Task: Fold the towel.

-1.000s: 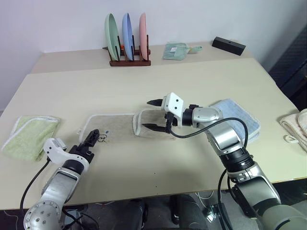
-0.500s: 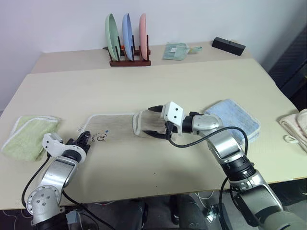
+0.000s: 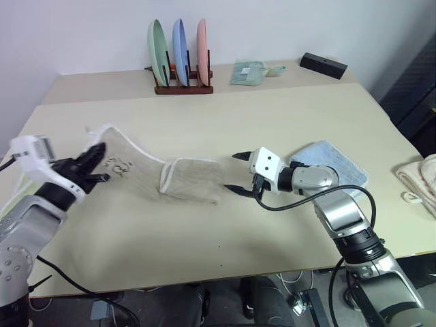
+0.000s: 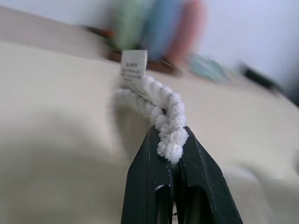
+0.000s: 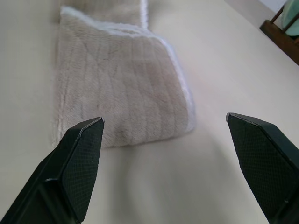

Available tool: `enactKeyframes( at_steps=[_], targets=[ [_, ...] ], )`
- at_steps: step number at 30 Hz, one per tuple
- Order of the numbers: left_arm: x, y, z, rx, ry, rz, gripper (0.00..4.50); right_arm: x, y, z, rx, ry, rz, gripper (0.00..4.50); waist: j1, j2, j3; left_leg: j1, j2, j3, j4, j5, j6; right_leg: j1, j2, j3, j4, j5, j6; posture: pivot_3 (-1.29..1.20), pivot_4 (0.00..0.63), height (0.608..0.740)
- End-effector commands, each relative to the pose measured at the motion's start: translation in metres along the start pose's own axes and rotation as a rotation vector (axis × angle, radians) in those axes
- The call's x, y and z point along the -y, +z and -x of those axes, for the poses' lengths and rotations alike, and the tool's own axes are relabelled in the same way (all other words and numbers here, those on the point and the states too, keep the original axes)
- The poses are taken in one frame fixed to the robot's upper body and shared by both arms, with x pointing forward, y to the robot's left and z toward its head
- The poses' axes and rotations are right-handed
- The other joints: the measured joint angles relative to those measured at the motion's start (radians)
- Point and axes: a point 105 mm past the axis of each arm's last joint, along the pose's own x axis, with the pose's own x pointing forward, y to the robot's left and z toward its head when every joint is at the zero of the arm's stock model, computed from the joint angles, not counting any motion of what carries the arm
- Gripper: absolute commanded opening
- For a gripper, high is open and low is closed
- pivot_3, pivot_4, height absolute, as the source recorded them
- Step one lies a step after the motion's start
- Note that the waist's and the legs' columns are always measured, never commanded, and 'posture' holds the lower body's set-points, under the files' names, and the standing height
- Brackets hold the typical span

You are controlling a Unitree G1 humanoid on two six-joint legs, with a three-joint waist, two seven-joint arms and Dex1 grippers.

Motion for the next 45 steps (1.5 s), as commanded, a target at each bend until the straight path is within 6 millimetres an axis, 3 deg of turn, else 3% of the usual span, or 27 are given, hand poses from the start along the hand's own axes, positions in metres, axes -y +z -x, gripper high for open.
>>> enactKeyframes(
  at_steps=[1, 3, 8, 14, 22, 25, 30, 31, 36, 37, 39, 41, 44, 45],
  targets=[
    [0.051, -0.008, -0.018, -0.074, -0.265, -0.133, 0.04, 0.006, 0.009, 0.001, 0.029, -0.026, 0.033, 4.29, -0.001, 0.000, 0.000, 0.000, 0.000, 0.000, 0.000, 0.000, 0.000, 0.000, 0.000, 0.000, 0.000, 0.000, 0.000, 0.00, 0.150, 0.740],
    [0.070, -0.020, -0.025, -0.129, -0.366, -0.196, 0.04, 0.006, 0.009, 0.001, 0.028, -0.030, 0.031, 4.29, -0.003, 0.000, 0.000, 0.000, 0.000, 0.000, 0.000, 0.000, 0.000, -0.001, 0.000, 0.000, 0.000, 0.000, 0.000, 0.00, 0.150, 0.740],
    [0.093, -0.049, -0.037, -0.229, -0.534, -0.274, 0.04, 0.006, 0.004, 0.004, 0.013, -0.046, 0.023, 4.29, -0.009, 0.000, 0.000, 0.000, 0.001, 0.001, -0.002, 0.000, 0.000, -0.002, 0.000, 0.000, 0.000, 0.000, 0.000, 0.00, 0.150, 0.740],
    [0.083, -0.070, -0.040, -0.314, -0.551, -0.370, 0.04, 0.007, 0.001, 0.010, -0.002, -0.066, 0.018, 4.29, -0.006, 0.000, 0.000, -0.001, 0.001, 0.001, -0.002, 0.000, 0.000, -0.002, 0.000, 0.000, 0.000, 0.000, 0.000, 0.00, 0.150, 0.740],
    [0.081, -0.088, -0.054, -0.321, -0.527, -0.319, 0.04, 0.003, 0.001, 0.007, -0.002, -0.064, 0.014, 4.29, -0.001, 0.000, 0.000, -0.001, 0.000, 0.001, -0.001, 0.000, 0.000, -0.001, 0.000, 0.000, 0.000, 0.000, 0.000, 0.00, 0.150, 0.740],
    [0.080, -0.094, -0.056, -0.327, -0.503, -0.294, 0.90, 0.004, 0.001, 0.008, -0.004, -0.063, 0.016, 4.29, -0.002, 0.000, 0.000, -0.001, 0.000, 0.001, 0.000, 0.000, 0.000, -0.001, 0.000, 0.000, 0.000, 0.000, 0.001, 0.00, 0.150, 0.740],
    [0.085, -0.083, -0.056, -0.261, -0.494, -0.207, 3.48, 0.005, 0.000, 0.008, -0.009, -0.063, 0.019, 4.29, -0.002, 0.000, 0.000, -0.001, 0.000, 0.001, 0.000, 0.000, 0.000, -0.002, 0.000, 0.000, 0.000, 0.000, 0.001, 0.00, 0.150, 0.740],
    [0.086, -0.077, -0.049, -0.257, -0.509, -0.168, 3.93, 0.006, 0.002, 0.007, -0.004, -0.065, 0.024, 4.29, -0.002, 0.000, 0.000, -0.001, 0.000, 0.001, 0.000, 0.000, 0.000, -0.002, 0.000, 0.000, 0.000, 0.000, 0.001, 0.00, 0.150, 0.740],
    [0.068, -0.055, -0.027, -0.217, -0.465, -0.100, 3.93, 0.011, 0.005, 0.008, -0.001, -0.078, 0.030, 4.29, -0.007, 0.000, 0.000, -0.001, 0.001, 0.001, -0.001, 0.000, 0.000, -0.003, 0.000, 0.001, 0.000, 0.000, 0.001, 0.00, 0.150, 0.740],
    [0.059, -0.046, -0.025, -0.177, -0.425, -0.065, 3.66, 0.015, 0.003, 0.009, -0.014, -0.091, 0.031, 4.03, -0.006, 0.000, 0.000, -0.001, 0.001, 0.001, -0.001, 0.000, 0.000, -0.002, 0.000, 0.001, 0.000, 0.000, 0.001, 0.00, 0.150, 0.740],
    [0.040, -0.027, -0.020, -0.095, -0.338, -0.038, 3.05, 0.020, 0.000, 0.009, -0.029, -0.110, 0.027, 3.38, -0.003, 0.000, 0.000, -0.001, 0.001, 0.001, 0.000, 0.000, 0.000, -0.002, 0.000, 0.001, 0.000, 0.001, 0.000, 0.00, 0.150, 0.740],
    [0.021, -0.021, -0.018, -0.074, -0.234, -0.062, 2.16, 0.027, 0.008, 0.007, 0.005, -0.137, -0.010, 2.47, -0.002, 0.000, 0.000, -0.001, 0.001, 0.001, 0.000, 0.000, 0.000, -0.002, 0.000, 0.000, 0.000, 0.001, 0.000, 0.00, 0.150, 0.740],
    [0.016, -0.028, -0.019, -0.122, -0.192, -0.147, 0.63, 0.031, 0.030, 0.000, 0.097, -0.135, -0.062, 0.91, -0.002, 0.000, 0.000, -0.001, 0.001, 0.001, 0.000, 0.000, 0.000, -0.002, 0.000, 0.001, 0.000, 0.001, 0.000, 0.00, 0.150, 0.740],
    [0.018, -0.032, -0.021, -0.143, -0.192, -0.181, 0.61, 0.032, 0.038, -0.003, 0.127, -0.132, -0.083, 0.39, -0.003, 0.000, 0.000, -0.001, 0.001, 0.001, 0.000, 0.000, 0.000, -0.002, 0.000, 0.000, 0.000, 0.001, 0.000, 0.00, 0.150, 0.740]
  ],
)
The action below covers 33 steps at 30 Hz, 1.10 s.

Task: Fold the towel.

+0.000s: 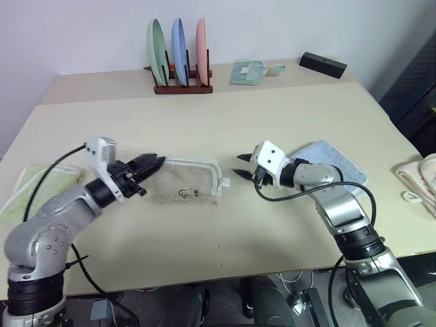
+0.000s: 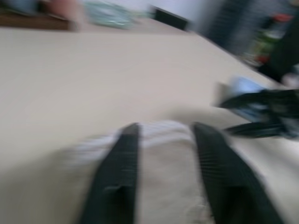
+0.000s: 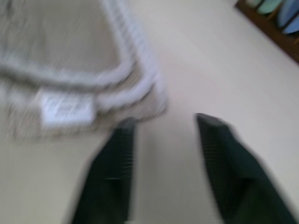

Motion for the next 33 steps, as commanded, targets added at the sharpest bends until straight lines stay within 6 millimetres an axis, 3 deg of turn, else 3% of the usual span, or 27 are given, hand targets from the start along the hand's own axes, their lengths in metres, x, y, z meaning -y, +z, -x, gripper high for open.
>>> enactKeyframes(
  at_steps=[1, 5, 7, 12, 15, 20, 25, 28, 33],
  targets=[
    [0.005, -0.004, -0.006, -0.043, 0.008, -0.114, 0.61, 0.008, 0.040, -0.006, 0.142, -0.009, -0.052, 0.05, 0.000, 0.000, 0.000, 0.000, 0.000, 0.000, 0.000, 0.000, 0.000, 0.000, 0.000, 0.000, 0.000, 0.000, 0.000, 0.00, 0.150, 0.740],
    [0.013, -0.016, -0.022, -0.073, -0.037, -0.158, 0.61, -0.012, 0.059, -0.022, 0.194, 0.110, -0.139, 0.05, 0.001, 0.000, 0.000, 0.000, 0.000, 0.000, 0.000, 0.000, 0.000, 0.000, 0.000, 0.000, 0.000, 0.000, 0.000, 0.00, 0.150, 0.740],
    [0.014, -0.025, -0.030, -0.089, -0.056, -0.155, 0.61, -0.026, 0.055, -0.039, 0.166, 0.155, -0.225, 0.05, -0.001, 0.000, 0.000, 0.000, 0.000, 0.000, 0.000, 0.000, 0.000, 0.000, 0.000, 0.000, 0.000, 0.000, 0.000, 0.00, 0.150, 0.740],
    [0.003, -0.050, -0.038, -0.136, -0.033, -0.159, 0.61, -0.060, 0.023, -0.064, 0.061, 0.222, -0.275, 0.05, -0.008, 0.000, 0.000, 0.000, 0.000, 0.000, -0.001, 0.000, 0.000, -0.001, 0.000, 0.000, 0.001, 0.000, 0.000, 0.00, 0.150, 0.740],
    [-0.005, -0.066, -0.037, -0.139, -0.011, -0.152, 0.61, -0.077, -0.016, -0.067, -0.045, 0.231, -0.250, 0.05, -0.006, 0.000, 0.000, 0.000, 0.000, 0.000, -0.001, 0.000, 0.000, -0.001, 0.000, 0.000, 0.000, 0.000, 0.000, 0.00, 0.150, 0.740],
    [-0.007, -0.086, -0.030, -0.146, 0.026, -0.104, 0.61, -0.073, -0.030, -0.061, -0.059, 0.198, -0.265, 0.05, -0.006, 0.000, -0.001, 0.002, 0.000, 0.000, -0.001, 0.000, 0.000, 0.001, 0.000, 0.000, 0.000, 0.000, 0.000, 0.00, 0.150, 0.740],
    [-0.014, -0.082, -0.024, -0.118, 0.071, -0.111, 0.61, -0.059, -0.020, -0.053, -0.007, 0.167, -0.242, 0.05, -0.004, 0.000, -0.002, 0.002, 0.000, 0.000, 0.000, 0.000, 0.000, 0.001, 0.000, 0.000, 0.000, 0.000, 0.000, 0.00, 0.150, 0.740],
    [-0.020, -0.061, -0.013, -0.033, 0.109, -0.099, 0.61, -0.043, 0.002, -0.036, 0.075, 0.153, -0.316, 0.92, -0.004, 0.000, -0.001, 0.001, 0.000, 0.000, 0.000, 0.000, 0.000, 0.000, 0.000, 0.000, 0.000, 0.000, 0.000, 0.00, 0.150, 0.740],
    [-0.015, -0.045, 0.013, -0.053, 0.093, -0.251, 0.61, -0.026, 0.014, -0.005, 0.063, 0.116, -0.540, 3.48, -0.006, 0.000, -0.001, 0.000, 0.000, 0.000, -0.001, 0.000, 0.001, -0.001, 0.000, 0.000, 0.000, 0.000, 0.000, 0.00, 0.150, 0.740]
  ],
)
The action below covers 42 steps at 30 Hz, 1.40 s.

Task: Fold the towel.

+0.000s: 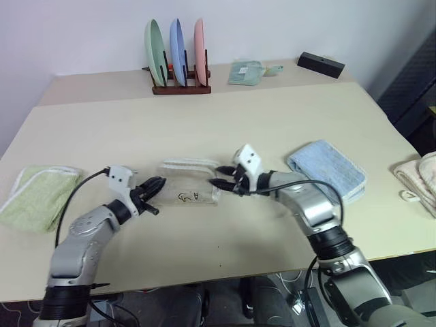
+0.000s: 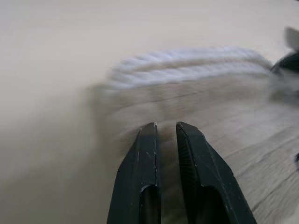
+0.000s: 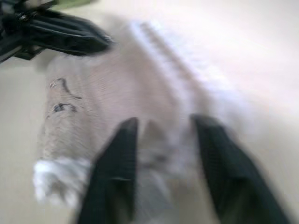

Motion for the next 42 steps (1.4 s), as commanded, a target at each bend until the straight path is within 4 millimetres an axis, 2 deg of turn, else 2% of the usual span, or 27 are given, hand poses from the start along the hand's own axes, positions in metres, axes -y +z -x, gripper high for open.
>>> enactKeyframes(
  at_steps=[1, 2, 3, 6, 9, 13, 18, 21, 25, 28, 31, 33, 36, 39, 42],
  targets=[
    [0.008, 0.020, 0.018, 0.029, -0.045, -0.135, 0.61, -0.004, 0.013, 0.017, 0.007, -0.011, -0.159, 3.94, 0.000, 0.000, 0.000, 0.000, 0.000, 0.000, 0.000, 0.000, 0.000, 0.000, 0.000, 0.000, 0.000, 0.000, 0.000, 0.00, 0.150, 0.740],
    [0.011, 0.022, 0.020, 0.028, -0.065, -0.151, 0.61, -0.003, 0.010, 0.020, -0.019, -0.028, -0.202, 4.43, 0.001, 0.000, 0.000, 0.000, 0.000, 0.000, 0.000, 0.000, 0.000, 0.000, 0.000, 0.000, 0.000, 0.000, 0.000, 0.00, 0.150, 0.740],
    [0.017, 0.024, 0.022, 0.028, -0.092, -0.161, 0.61, -0.003, 0.006, 0.022, -0.039, -0.040, -0.263, 4.48, 0.003, 0.000, 0.000, 0.000, 0.000, 0.000, 0.000, 0.000, 0.000, 0.000, 0.000, 0.000, 0.000, 0.000, 0.000, 0.00, 0.150, 0.740],
    [0.032, 0.030, 0.026, 0.027, -0.175, -0.196, 0.61, -0.009, -0.001, 0.021, -0.066, -0.029, -0.412, 4.48, 0.007, 0.000, 0.000, 0.000, 0.000, 0.000, 0.000, 0.000, 0.001, 0.001, 0.000, 0.000, -0.001, 0.000, 0.000, 0.00, 0.150, 0.740],
    [0.041, 0.031, 0.028, -0.004, -0.228, -0.221, 0.61, -0.012, -0.010, 0.012, -0.103, -0.031, -0.474, 4.48, 0.005, 0.000, 0.000, 0.000, 0.000, 0.000, 0.000, -0.001, 0.001, 0.001, 0.000, 0.000, -0.001, 0.000, 0.000, 0.00, 0.150, 0.740],
    [0.049, 0.033, 0.028, -0.024, -0.274, -0.236, 0.61, -0.013, -0.018, -0.002, -0.136, -0.036, -0.525, 4.48, 0.002, 0.001, 0.000, 0.000, 0.000, 0.000, 0.000, -0.001, 0.001, 0.001, 0.000, 0.000, 0.000, 0.000, 0.000, 0.00, 0.150, 0.740],
    [0.048, 0.033, 0.029, -0.027, -0.267, -0.248, 0.61, -0.023, -0.020, -0.023, -0.143, 0.004, -0.580, 4.48, -0.004, 0.001, 0.000, 0.001, 0.000, 0.001, 0.000, -0.001, 0.001, 0.000, 0.000, 0.000, 0.000, 0.000, 0.000, 0.00, 0.150, 0.740],
    [0.048, 0.033, 0.030, -0.029, -0.254, -0.261, 0.61, -0.022, -0.016, -0.033, -0.103, 0.004, -0.660, 3.68, -0.016, 0.001, 0.000, 0.000, 0.001, 0.001, -0.001, 0.000, 0.001, 0.000, 0.000, 0.000, 0.000, 0.000, 0.000, 0.00, 0.150, 0.740],
    [0.050, 0.036, 0.030, -0.022, -0.250, -0.269, 0.61, -0.021, -0.004, -0.037, -0.043, 0.024, -0.746, 1.67, -0.016, 0.001, 0.000, 0.000, 0.000, 0.001, -0.001, -0.001, 0.001, 0.000, 0.000, 0.000, 0.000, 0.000, 0.000, 0.00, 0.150, 0.740],
    [0.053, 0.037, 0.029, -0.017, -0.253, -0.271, 0.61, -0.021, 0.001, -0.036, -0.033, 0.029, -0.737, 0.15, -0.017, 0.001, 0.000, 0.000, 0.000, 0.001, -0.001, -0.001, 0.001, 0.000, 0.000, 0.000, 0.000, 0.000, 0.000, 0.00, 0.150, 0.740],
    [0.054, 0.037, 0.027, -0.016, -0.250, -0.270, 0.61, -0.018, 0.010, -0.032, -0.003, 0.026, -0.730, 0.07, -0.018, 0.001, 0.000, 0.000, 0.000, 0.001, -0.001, -0.001, 0.001, 0.000, 0.000, 0.000, 0.000, 0.000, 0.000, 0.00, 0.150, 0.740],
    [0.055, 0.036, 0.026, -0.013, -0.248, -0.268, 0.61, -0.001, 0.031, -0.015, 0.102, -0.023, -0.718, 0.07, -0.017, 0.001, 0.001, 0.000, 0.000, 0.000, -0.001, -0.001, 0.001, 0.000, 0.000, 0.000, 0.000, 0.000, 0.000, 0.00, 0.150, 0.740],
    [0.055, 0.036, 0.023, -0.012, -0.249, -0.262, 0.61, 0.034, 0.052, 0.025, 0.224, -0.166, -0.685, 0.07, -0.012, 0.002, 0.001, -0.001, 0.000, 0.001, 0.000, -0.001, 0.001, -0.001, 0.000, 0.000, 0.000, 0.000, 0.000, 0.00, 0.150, 0.740],
    [0.057, 0.035, 0.016, -0.005, -0.278, -0.246, 0.61, 0.077, 0.066, 0.087, 0.332, -0.396, -0.644, 0.07, 0.000, 0.002, 0.001, -0.001, -0.001, 0.000, 0.000, -0.001, 0.002, 0.000, 0.000, 0.000, -0.001, 0.000, 0.000, 0.00, 0.150, 0.740],
    [0.061, 0.034, 0.007, 0.001, -0.314, -0.239, 0.61, 0.101, 0.068, 0.139, 0.399, -0.572, -0.653, 0.07, 0.006, 0.002, 0.001, -0.001, -0.001, 0.001, 0.000, -0.001, 0.002, 0.000, 0.000, 0.000, -0.001, 0.000, 0.000, 0.00, 0.150, 0.740]
  ],
)
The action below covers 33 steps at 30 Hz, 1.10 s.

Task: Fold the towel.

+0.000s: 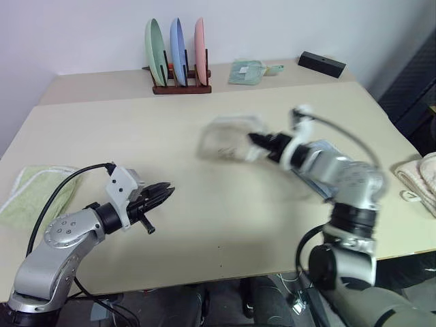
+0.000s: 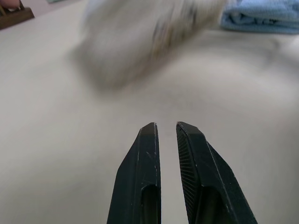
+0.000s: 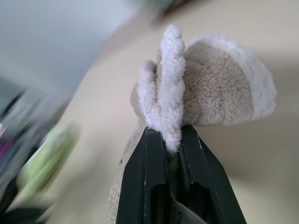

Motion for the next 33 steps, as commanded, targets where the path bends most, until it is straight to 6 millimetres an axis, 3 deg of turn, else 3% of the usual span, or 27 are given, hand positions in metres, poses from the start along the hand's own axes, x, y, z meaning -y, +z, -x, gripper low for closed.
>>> enactKeyframes(
  at_steps=[1, 4, 9, 15, 24, 31, 33],
  targets=[
    [0.004, 0.005, -0.012, 0.029, -0.050, -0.018, 0.61, 0.021, 0.041, 0.038, 0.158, -0.105, -0.011, 0.07, 0.000, 0.000, 0.000, 0.000, 0.000, 0.000, 0.000, 0.000, 0.000, 0.000, 0.000, 0.000, 0.000, 0.000, 0.000, 0.00, 0.150, 0.740],
    [0.003, 0.006, -0.023, 0.044, -0.082, -0.012, 0.61, 0.054, 0.042, 0.073, 0.210, -0.250, -0.099, 0.07, -0.002, 0.000, 0.000, 0.000, 0.001, 0.001, 0.000, 0.000, 0.000, 0.000, 0.000, 0.000, 0.000, 0.000, 0.000, 0.00, 0.150, 0.740],
    [0.003, 0.005, -0.035, 0.053, -0.126, -0.018, 0.61, 0.093, 0.002, 0.111, 0.182, -0.457, -0.242, 0.07, -0.002, 0.001, -0.001, 0.000, 0.002, 0.003, 0.000, 0.000, 0.000, 0.000, 0.000, 0.001, 0.001, 0.000, 0.000, 0.00, 0.150, 0.740],
    [0.002, 0.000, -0.039, 0.050, -0.136, -0.013, 0.61, 0.107, -0.011, 0.135, 0.225, -0.547, -0.307, 0.07, -0.001, 0.004, -0.001, 0.001, 0.002, 0.004, 0.000, -0.001, 0.001, 0.000, 0.000, 0.003, 0.001, 0.000, 0.000, 0.00, 0.150, 0.740],
    [0.005, -0.007, -0.043, 0.044, -0.152, -0.007, 0.61, 0.111, 0.000, 0.153, 0.273, -0.574, -0.270, 0.07, 0.002, 0.004, -0.001, 0.001, 0.001, 0.004, 0.001, -0.001, 0.002, 0.001, 0.000, 0.003, 0.001, 0.001, 0.001, 0.00, 0.150, 0.740],
    [0.005, -0.007, -0.047, 0.047, -0.155, -0.008, 0.61, 0.111, 0.006, 0.150, 0.260, -0.572, -0.173, 0.07, 0.000, 0.004, -0.001, 0.001, 0.001, 0.004, 0.001, -0.001, 0.002, 0.001, 0.000, 0.003, 0.001, 0.001, 0.001, 0.00, 0.150, 0.740],
    [0.004, -0.007, -0.046, 0.051, -0.149, -0.007, 0.61, 0.106, 0.013, 0.143, 0.267, -0.541, -0.133, 0.74, -0.001, 0.004, -0.001, 0.001, 0.001, 0.005, 0.001, -0.001, 0.002, 0.001, 0.000, 0.003, 0.001, 0.001, 0.001, 0.00, 0.150, 0.740]
  ],
)
